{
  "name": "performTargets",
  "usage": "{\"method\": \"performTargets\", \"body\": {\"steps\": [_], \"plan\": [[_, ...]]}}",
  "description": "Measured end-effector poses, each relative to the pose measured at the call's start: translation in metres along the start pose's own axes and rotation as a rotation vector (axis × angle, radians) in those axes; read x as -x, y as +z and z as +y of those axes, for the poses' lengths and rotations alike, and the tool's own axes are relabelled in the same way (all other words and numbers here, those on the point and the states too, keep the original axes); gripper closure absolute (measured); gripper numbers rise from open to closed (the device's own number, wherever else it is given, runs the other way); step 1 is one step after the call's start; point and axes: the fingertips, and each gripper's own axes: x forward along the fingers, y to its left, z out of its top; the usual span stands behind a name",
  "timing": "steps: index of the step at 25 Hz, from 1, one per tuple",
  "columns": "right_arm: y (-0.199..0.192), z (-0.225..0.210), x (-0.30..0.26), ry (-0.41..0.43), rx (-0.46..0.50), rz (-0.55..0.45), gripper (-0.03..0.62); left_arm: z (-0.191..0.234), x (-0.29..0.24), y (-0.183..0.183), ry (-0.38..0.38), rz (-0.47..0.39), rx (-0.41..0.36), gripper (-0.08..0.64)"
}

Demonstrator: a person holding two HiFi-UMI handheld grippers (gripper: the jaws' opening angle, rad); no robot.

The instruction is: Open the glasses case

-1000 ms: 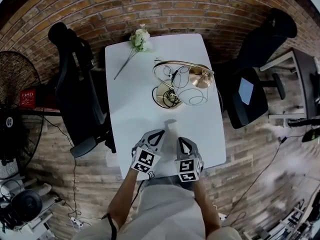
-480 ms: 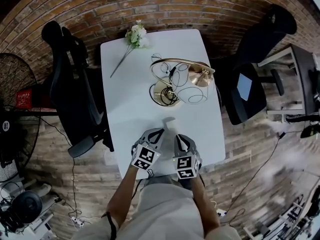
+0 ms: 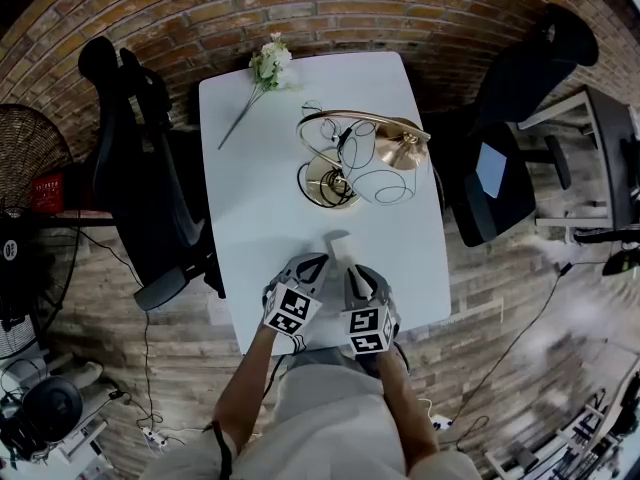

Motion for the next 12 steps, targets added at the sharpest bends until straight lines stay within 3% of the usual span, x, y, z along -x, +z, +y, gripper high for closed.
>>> {"method": "performTargets", "body": {"steps": [8,12], "plan": [[-0.010,0.001,-0.005,0.012,-0.041,0.021,0.486,0.003,-0.006,-0.009,0.002,0.020,-0.003,0.557],[-0.014,0.003,-0.011,0.032,-0.068,0.027,0.407,0.004,-0.008,-0.012,0.000,0.035,-0.006,0.558]]}}
